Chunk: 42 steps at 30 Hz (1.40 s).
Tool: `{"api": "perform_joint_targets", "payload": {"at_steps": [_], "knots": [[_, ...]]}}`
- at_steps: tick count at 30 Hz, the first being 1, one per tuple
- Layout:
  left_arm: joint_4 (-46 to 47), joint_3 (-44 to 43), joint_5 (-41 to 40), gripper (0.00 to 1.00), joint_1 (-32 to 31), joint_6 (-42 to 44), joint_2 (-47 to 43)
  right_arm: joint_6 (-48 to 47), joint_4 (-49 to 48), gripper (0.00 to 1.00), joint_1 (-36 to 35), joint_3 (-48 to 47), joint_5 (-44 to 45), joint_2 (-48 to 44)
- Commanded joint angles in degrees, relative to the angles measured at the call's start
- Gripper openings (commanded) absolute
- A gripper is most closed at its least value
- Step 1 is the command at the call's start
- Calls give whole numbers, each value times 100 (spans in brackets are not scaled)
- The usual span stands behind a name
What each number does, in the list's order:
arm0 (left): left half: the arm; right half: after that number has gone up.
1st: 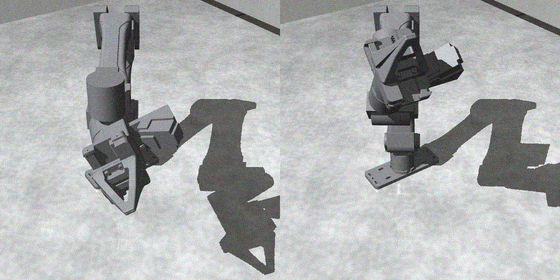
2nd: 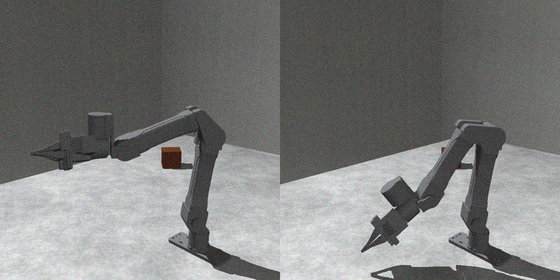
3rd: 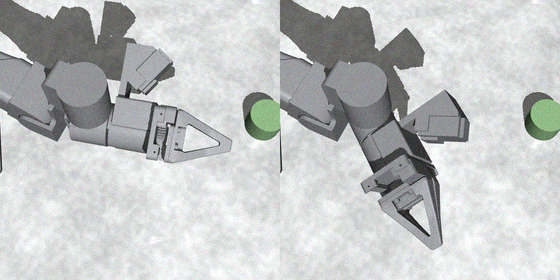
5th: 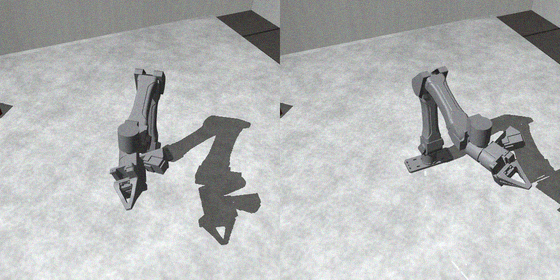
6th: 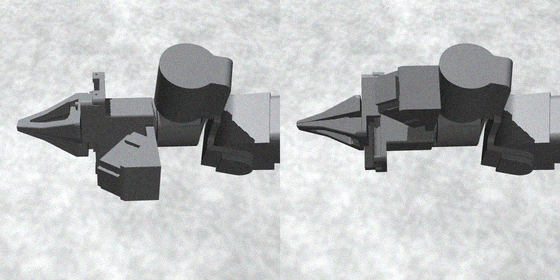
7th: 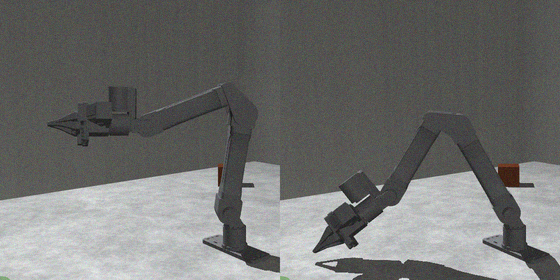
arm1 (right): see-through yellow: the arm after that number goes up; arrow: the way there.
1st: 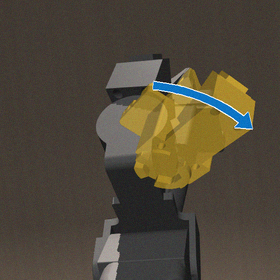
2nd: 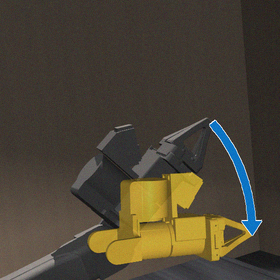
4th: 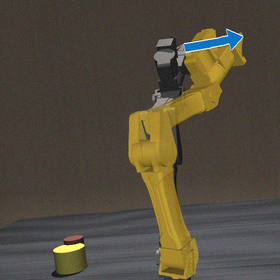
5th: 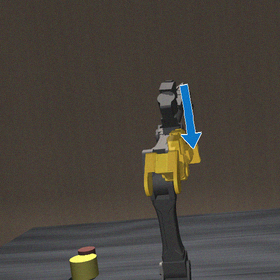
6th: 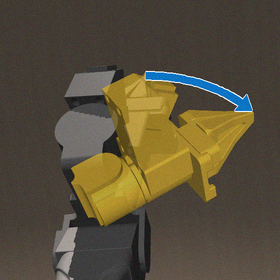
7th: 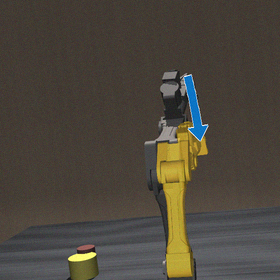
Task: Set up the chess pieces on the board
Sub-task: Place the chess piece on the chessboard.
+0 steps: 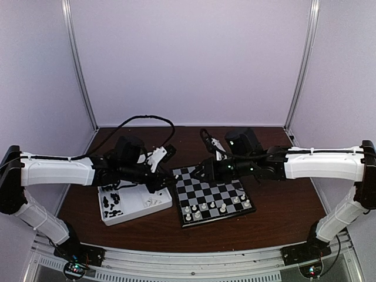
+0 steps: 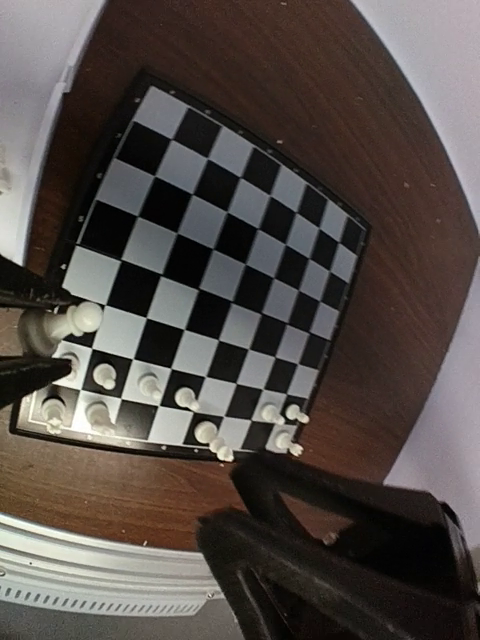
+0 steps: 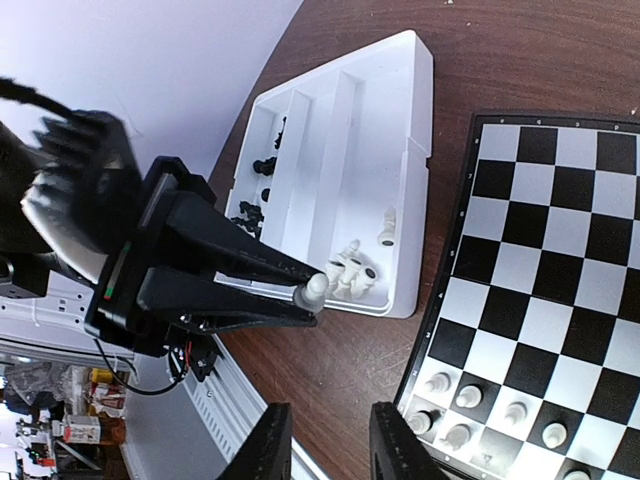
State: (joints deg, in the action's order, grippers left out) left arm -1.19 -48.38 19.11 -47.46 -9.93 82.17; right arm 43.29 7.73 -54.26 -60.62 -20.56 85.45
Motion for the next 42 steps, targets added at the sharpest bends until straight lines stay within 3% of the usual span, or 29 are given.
{"api": "perform_joint_targets", "payload": {"at_steps": [1,5,12,24,33,42], "knots": [[1135,-22,579,9,-29,383,-52,462,-453,30,47,-82,-379,126],[1111,-61,738,9,-70,460,-6,665,-540,31,80,-80,-512,253],[1097,-46,959,9,-70,475,11,1473,-1835,33,185,321,-1057,437],[1163,-57,1258,10,-105,610,81,1707,-2149,32,240,346,-1215,607],[1033,-161,1240,8,-105,637,161,1788,-2226,19,312,367,-1296,657],[917,-238,1185,8,-105,673,204,1515,-1741,22,321,326,-1347,682]]}}
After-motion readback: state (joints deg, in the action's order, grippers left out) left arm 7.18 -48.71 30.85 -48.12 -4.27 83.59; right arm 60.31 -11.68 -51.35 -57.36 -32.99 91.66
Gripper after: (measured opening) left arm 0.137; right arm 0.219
